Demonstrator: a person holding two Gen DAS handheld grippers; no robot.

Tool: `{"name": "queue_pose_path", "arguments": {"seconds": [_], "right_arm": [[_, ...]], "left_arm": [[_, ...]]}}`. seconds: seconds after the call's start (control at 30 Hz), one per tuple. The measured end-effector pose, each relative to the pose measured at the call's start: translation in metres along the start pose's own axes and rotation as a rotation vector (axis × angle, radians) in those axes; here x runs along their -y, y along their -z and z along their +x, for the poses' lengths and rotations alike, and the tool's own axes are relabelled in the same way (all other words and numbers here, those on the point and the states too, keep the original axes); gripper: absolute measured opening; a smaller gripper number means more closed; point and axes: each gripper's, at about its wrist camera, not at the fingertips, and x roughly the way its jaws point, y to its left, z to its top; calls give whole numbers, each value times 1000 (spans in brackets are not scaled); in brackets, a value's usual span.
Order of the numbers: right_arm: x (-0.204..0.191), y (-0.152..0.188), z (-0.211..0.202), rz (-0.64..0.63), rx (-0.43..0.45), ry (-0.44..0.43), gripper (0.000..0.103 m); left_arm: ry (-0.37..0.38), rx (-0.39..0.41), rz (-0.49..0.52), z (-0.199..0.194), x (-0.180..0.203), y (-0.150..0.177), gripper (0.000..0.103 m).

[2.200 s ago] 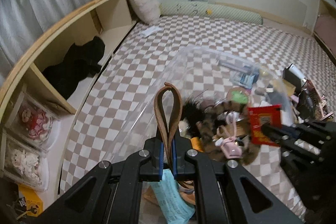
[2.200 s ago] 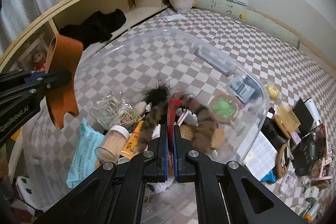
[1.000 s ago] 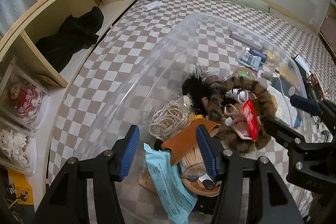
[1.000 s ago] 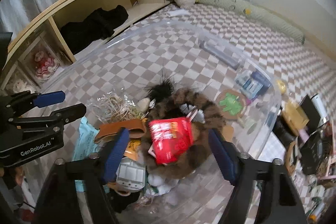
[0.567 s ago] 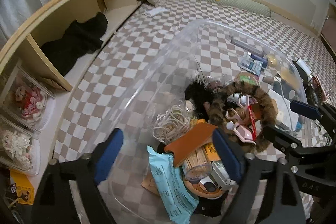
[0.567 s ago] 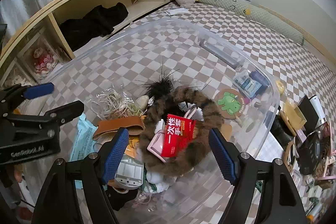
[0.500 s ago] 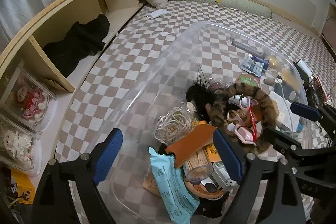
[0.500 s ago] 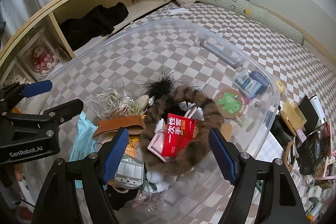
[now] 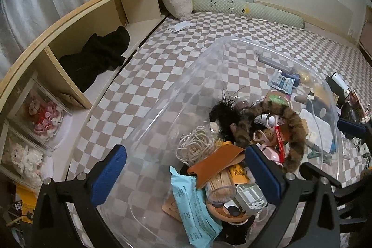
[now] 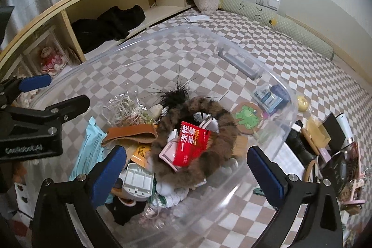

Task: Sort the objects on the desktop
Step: 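Move both tools back from the bin toward the pile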

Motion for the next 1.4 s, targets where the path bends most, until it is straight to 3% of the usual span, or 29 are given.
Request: {"name": "queue_pose_path", "arguments": {"seconds": [0.37,0.77,1.0,1.23,1.4], "right_arm": [[27,11,-44,3,57,10,103],[74,50,-107,18,137,100,103],[119,80,-140,85,207,196,103],[170,119,-152,106,222,301,103],[200,144,-163,166,252,348,103]], "left_arm": [[13,117,54,-42,37,-1,103],[171,179,155,-91,101,4,103],[167,263,236,-114,150,8,103],[195,262,284,-111,201,7,103],[309,232,282,-98,231,6,103]]}}
